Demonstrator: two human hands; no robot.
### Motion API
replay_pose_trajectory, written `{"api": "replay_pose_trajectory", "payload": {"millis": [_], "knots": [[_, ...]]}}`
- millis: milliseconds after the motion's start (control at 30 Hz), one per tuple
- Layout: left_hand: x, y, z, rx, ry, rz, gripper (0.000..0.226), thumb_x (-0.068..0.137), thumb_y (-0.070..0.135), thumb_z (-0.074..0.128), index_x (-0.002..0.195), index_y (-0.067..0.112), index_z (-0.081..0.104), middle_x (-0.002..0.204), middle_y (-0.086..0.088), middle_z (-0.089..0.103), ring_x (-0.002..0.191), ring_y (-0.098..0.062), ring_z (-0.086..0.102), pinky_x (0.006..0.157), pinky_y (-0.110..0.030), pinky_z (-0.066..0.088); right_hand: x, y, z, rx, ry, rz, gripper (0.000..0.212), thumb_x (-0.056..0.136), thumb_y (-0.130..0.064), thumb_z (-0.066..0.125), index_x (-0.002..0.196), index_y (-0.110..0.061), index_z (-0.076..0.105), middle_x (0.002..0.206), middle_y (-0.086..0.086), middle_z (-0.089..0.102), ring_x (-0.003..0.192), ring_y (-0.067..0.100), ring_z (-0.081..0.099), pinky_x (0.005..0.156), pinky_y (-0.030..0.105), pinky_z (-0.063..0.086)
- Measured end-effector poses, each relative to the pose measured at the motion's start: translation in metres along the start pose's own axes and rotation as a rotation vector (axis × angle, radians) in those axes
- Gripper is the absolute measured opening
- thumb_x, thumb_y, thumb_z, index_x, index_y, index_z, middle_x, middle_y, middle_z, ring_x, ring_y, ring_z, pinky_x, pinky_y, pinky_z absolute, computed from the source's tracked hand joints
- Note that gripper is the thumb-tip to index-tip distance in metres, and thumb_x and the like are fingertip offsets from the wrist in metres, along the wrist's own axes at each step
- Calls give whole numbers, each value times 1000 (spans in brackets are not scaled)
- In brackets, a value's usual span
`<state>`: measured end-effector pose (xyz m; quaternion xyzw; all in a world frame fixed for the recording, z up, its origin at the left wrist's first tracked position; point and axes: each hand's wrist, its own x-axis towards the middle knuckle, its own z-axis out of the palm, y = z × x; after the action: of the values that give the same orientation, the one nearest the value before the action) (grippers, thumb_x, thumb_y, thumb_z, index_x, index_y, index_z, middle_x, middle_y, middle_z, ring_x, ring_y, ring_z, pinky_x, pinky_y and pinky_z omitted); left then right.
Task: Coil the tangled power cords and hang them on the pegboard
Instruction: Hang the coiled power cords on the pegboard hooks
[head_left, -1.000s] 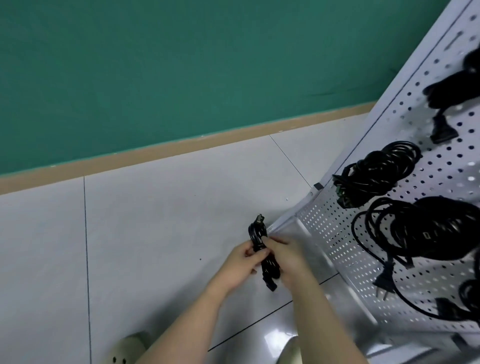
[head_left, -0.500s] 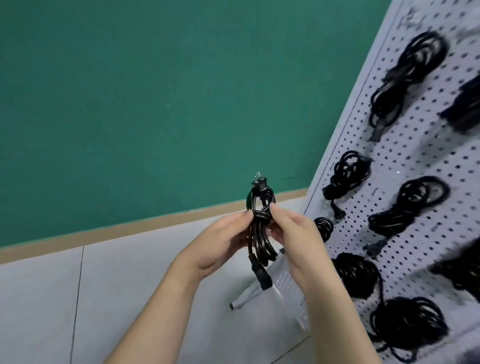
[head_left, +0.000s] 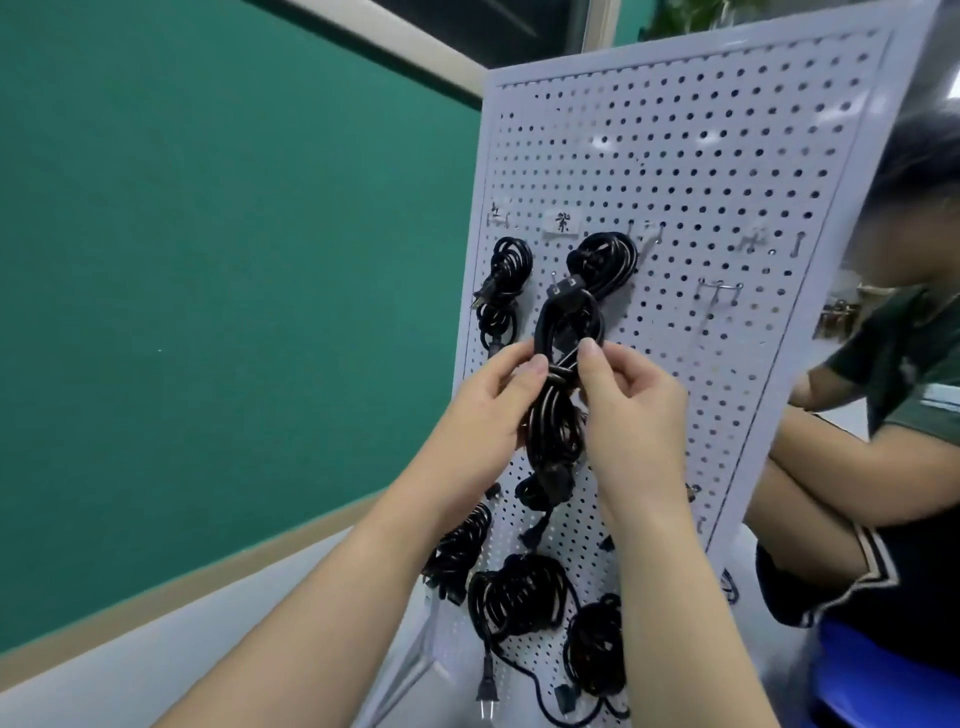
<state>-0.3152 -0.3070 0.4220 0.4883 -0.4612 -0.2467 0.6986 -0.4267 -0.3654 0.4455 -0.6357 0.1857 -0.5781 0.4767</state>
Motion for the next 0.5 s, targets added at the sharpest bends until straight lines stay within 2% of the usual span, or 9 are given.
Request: {"api": "replay_pose_trajectory", "payload": {"millis": [33,100,200,233,300,367,500], "knots": [[6,3,12,29,-4,36,44,93,57,59,135,43,59,142,7,63,132,-12,59,117,-46,42,5,-5,-7,15,31,-39,14,103,-23,63,95,-22,75,80,-15,77,76,-5,70,68,12,50],[16,13,37,63,-7,108,41,102,49,52,141,37,57,138,12,65,132,-7,58,117,-40,41,16,-14,-19,42,110,-119,15,102,-19,63,94,-20,76,78,-13,77,75,-5,69,67,10,49],[30,32,72,96,-14,166,36,110,36,46,144,29,53,125,28,63,118,16,56,108,-17,42,40,-24,-36,52,212,-196,12,101,-18,65,94,-22,74,76,-16,74,73,-5,68,69,12,49],[36,35,80,105,-16,170,39,109,38,46,146,29,51,125,27,62,119,15,56,109,-18,43,49,-25,-42,53,228,-203,10,101,-19,66,96,-20,75,76,-15,74,74,-4,68,70,14,51],[45,37,92,117,-28,164,43,107,42,49,148,31,49,127,23,62,123,8,56,114,-30,43,65,-22,-53,71,233,-197,13,101,-23,67,103,-14,76,84,-9,77,81,3,72,77,22,56],[53,37,96,174,-35,177,47,107,42,51,152,31,45,116,28,59,111,18,55,111,-27,43,78,-17,-61,72,229,-180,18,100,-28,67,107,-14,76,89,-6,79,87,7,74,83,29,59],[69,29,100,229,-47,181,45,107,41,51,150,30,46,110,32,55,95,29,51,99,-15,44,95,-5,-63,110,217,-153,16,102,-19,65,107,-5,73,83,-5,77,80,3,71,76,21,56]]}}
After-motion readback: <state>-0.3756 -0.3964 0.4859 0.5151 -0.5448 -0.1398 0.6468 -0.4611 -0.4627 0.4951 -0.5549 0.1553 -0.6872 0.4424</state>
